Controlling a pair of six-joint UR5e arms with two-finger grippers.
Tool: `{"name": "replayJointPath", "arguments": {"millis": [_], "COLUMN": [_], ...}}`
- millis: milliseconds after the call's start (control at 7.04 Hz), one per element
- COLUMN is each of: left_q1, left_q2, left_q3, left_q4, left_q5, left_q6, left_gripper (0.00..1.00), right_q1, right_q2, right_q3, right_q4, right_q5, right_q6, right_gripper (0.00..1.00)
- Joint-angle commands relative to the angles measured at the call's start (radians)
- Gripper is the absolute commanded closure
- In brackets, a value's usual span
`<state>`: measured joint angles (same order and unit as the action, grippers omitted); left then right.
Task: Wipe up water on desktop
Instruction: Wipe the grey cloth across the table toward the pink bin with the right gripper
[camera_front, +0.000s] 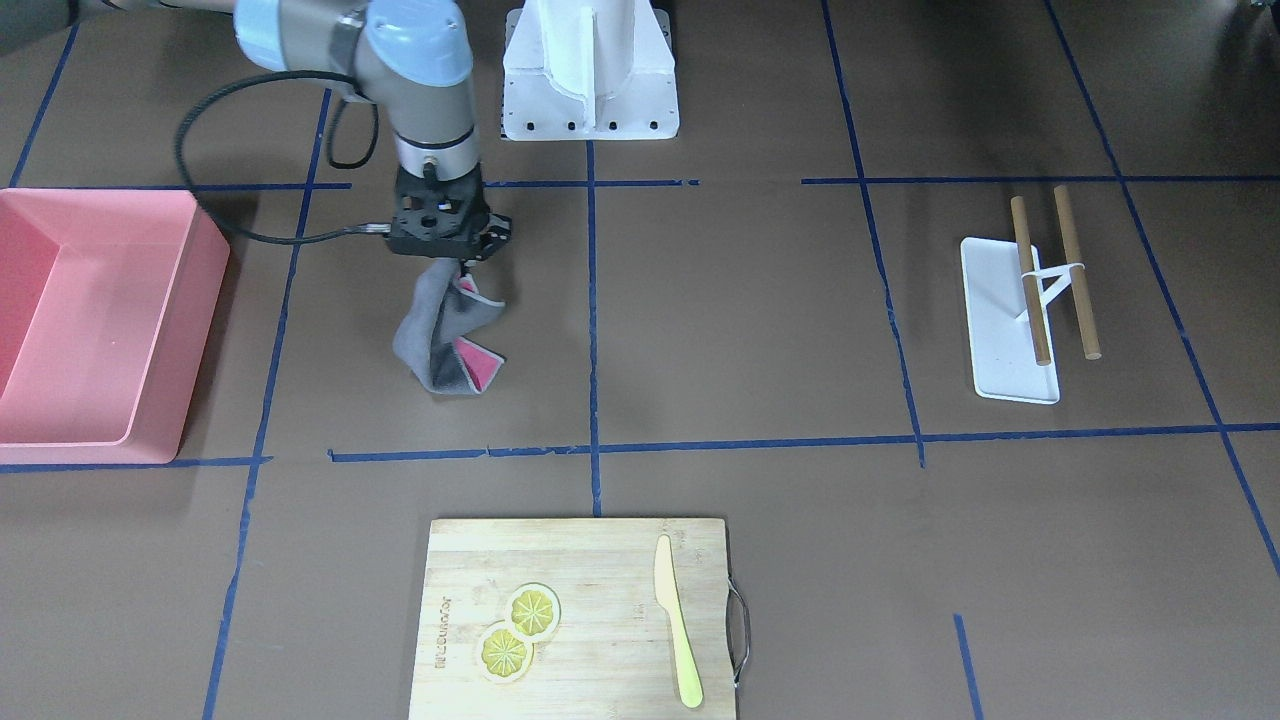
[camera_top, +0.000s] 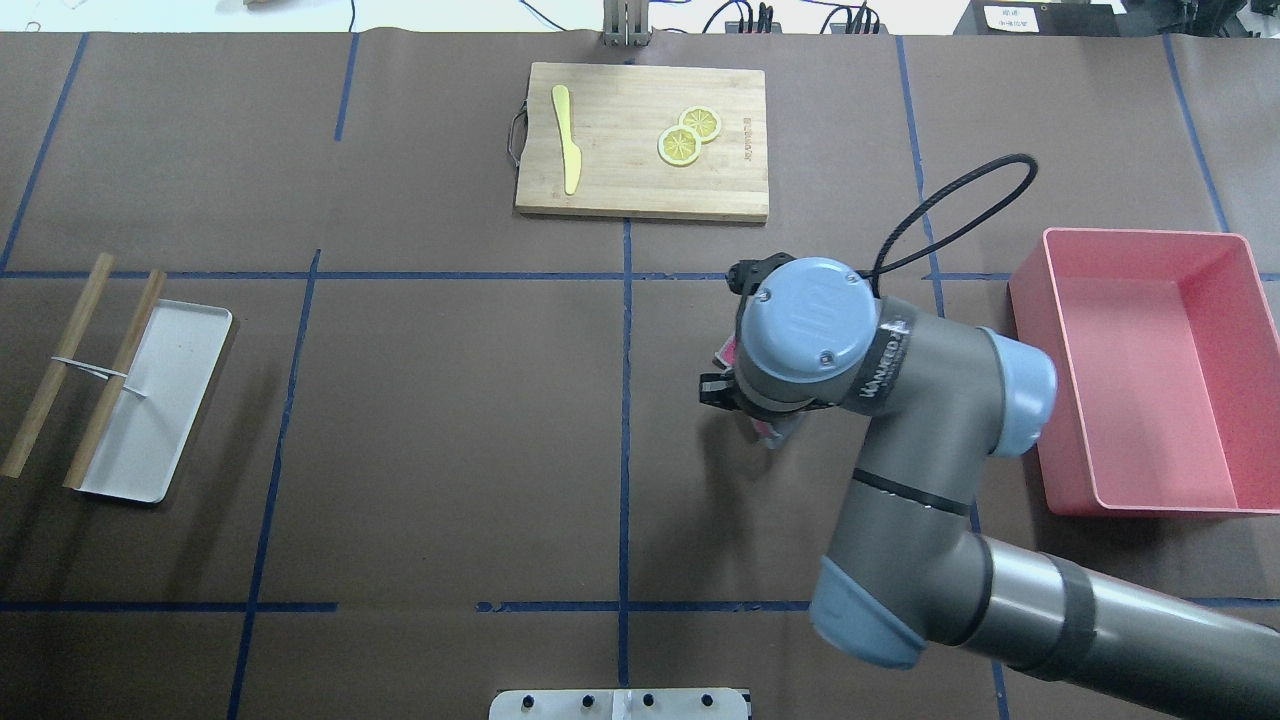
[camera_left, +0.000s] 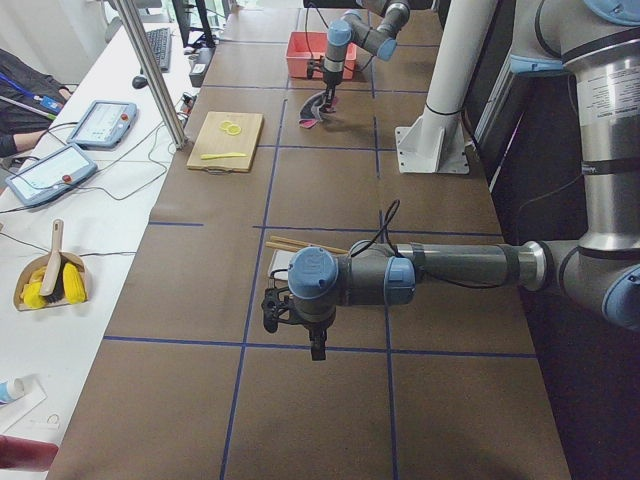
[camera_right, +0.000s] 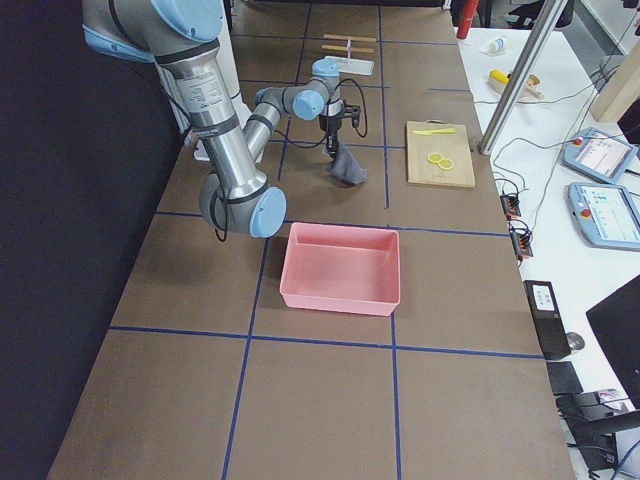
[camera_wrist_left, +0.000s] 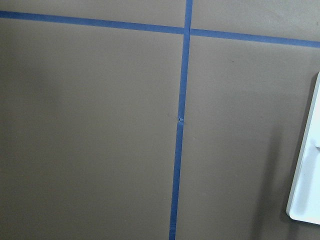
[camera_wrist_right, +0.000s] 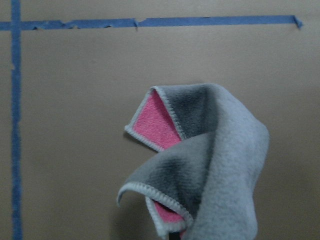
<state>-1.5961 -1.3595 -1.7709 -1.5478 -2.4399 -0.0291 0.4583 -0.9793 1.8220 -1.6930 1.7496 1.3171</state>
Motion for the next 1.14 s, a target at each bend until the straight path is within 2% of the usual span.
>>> {"name": "replayJointPath", "arguments": {"millis": [0,142,284,426,568,852,994], "left_q1": [0.001,0.001,0.001,0.001,0.001,0.001,0.001], "left_q2": [-0.004,-0.006,-0.006,-0.006,-0.003,-0.003,-0.003], "left_q3": [0.002,0.004,0.002,0.001,-0.004,-0.018,-0.018], "left_q4": [0.005,0.005,0.005,0.005,0.005,0.006,0.005], "left_q5": [-0.002,-0.001,-0.001,-0.002,-0.004,-0.002,-0.002], "left_q6": [0.0,0.001,0.0,0.0,0.0,0.0,0.001], "left_gripper": [0.0,0.0,0.0,0.0,0.0,0.0,0.0], "right_q1": [-0.077,-0.104,-0.108,-0.107,-0.105,-0.084,-0.051], "right_q2": [0.191,0.287,0.333,0.312,0.227,-0.018,-0.103], "right_q3": [-0.175,-0.244,-0.265,-0.26,-0.213,-0.016,0.055], "right_q4": [0.117,0.136,0.134,0.133,0.13,0.115,0.083], "right_q5": [-0.066,-0.08,-0.085,-0.085,-0.075,-0.065,-0.042], "right_q6": [0.179,0.259,0.274,0.266,0.248,0.071,-0.028], "right_gripper": [1.0,1.0,1.0,1.0,1.0,1.0,1.0]}}
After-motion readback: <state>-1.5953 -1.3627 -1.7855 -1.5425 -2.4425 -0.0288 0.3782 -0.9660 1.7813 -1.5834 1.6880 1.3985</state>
